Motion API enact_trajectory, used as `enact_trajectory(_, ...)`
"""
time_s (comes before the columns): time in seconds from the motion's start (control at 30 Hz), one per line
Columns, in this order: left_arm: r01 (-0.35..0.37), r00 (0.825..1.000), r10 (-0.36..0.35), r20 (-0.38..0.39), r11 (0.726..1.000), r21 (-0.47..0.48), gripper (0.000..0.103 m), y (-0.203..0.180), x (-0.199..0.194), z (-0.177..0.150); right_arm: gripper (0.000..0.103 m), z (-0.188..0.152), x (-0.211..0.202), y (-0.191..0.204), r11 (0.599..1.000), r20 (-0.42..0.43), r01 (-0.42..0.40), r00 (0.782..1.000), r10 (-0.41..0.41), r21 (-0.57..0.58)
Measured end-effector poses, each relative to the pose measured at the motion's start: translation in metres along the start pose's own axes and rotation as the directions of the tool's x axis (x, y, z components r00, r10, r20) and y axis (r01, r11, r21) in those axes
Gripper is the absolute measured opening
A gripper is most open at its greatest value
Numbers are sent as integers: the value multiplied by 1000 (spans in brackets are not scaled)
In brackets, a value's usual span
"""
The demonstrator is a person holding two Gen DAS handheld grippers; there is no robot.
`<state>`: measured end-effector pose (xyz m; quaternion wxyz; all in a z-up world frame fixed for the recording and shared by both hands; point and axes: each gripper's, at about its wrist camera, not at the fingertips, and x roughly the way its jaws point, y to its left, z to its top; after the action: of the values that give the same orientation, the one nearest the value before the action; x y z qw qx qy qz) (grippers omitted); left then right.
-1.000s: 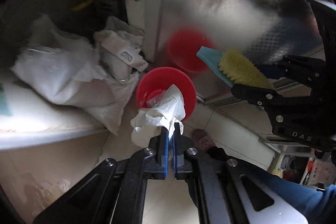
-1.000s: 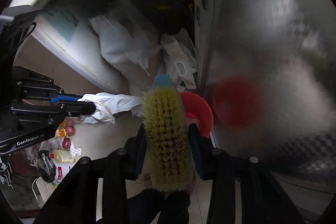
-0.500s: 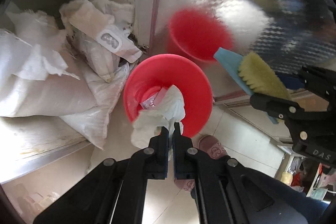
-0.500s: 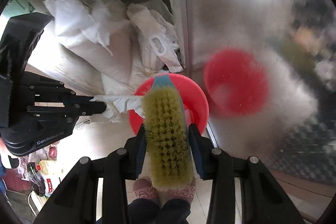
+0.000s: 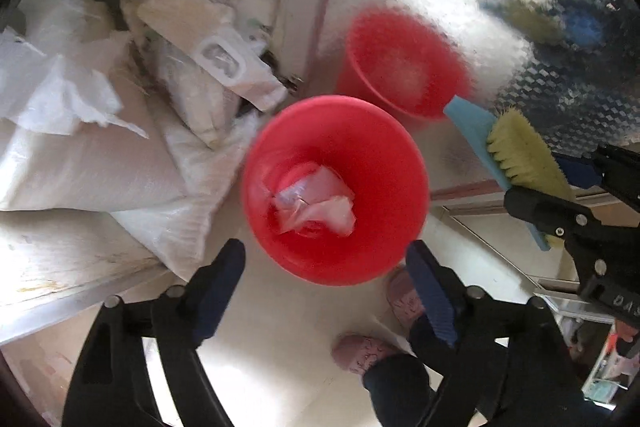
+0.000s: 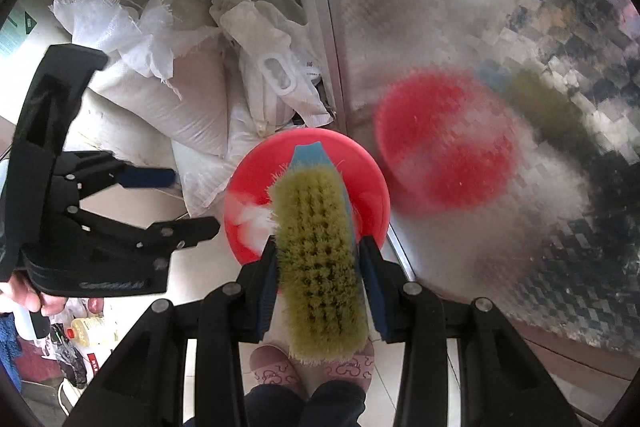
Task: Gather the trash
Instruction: 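Open the left tool over the red bin while the right releases the brush, then raise both empty tools back up to the countertop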
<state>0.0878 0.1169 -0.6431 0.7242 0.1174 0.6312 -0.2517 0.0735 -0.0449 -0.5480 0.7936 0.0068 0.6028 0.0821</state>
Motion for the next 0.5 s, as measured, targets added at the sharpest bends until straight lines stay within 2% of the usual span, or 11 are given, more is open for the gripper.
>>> enact_trajectory(0.13, -38, 999, 38, 22, 999, 4, 88, 7, -12, -6, 36, 7, 7, 5, 1000, -8, -5, 1000, 5, -6)
enact_trajectory(0.2, -44, 999, 45, 30, 999, -2, 95, 11, -17, -8, 36, 9, 10, 9, 1000, -17, -6, 1000, 5, -21)
enact_trajectory(0.23, -49, 998, 49, 36, 999, -14, 103, 15, -19, -9, 37, 10, 13, 11, 1000, -25, -2, 1000, 1, -31)
enact_trajectory(0.33, -57, 997, 59, 56, 997, -43, 103, 21, -25, -13, 37, 12, 23, 15, 998, -33, -2, 999, 0, -61)
enact_trajectory(0.5, -83, 996, 84, 32, 996, -34, 103, 28, -22, -18, 37, 15, 40, 21, 995, -39, -2, 999, -2, -100)
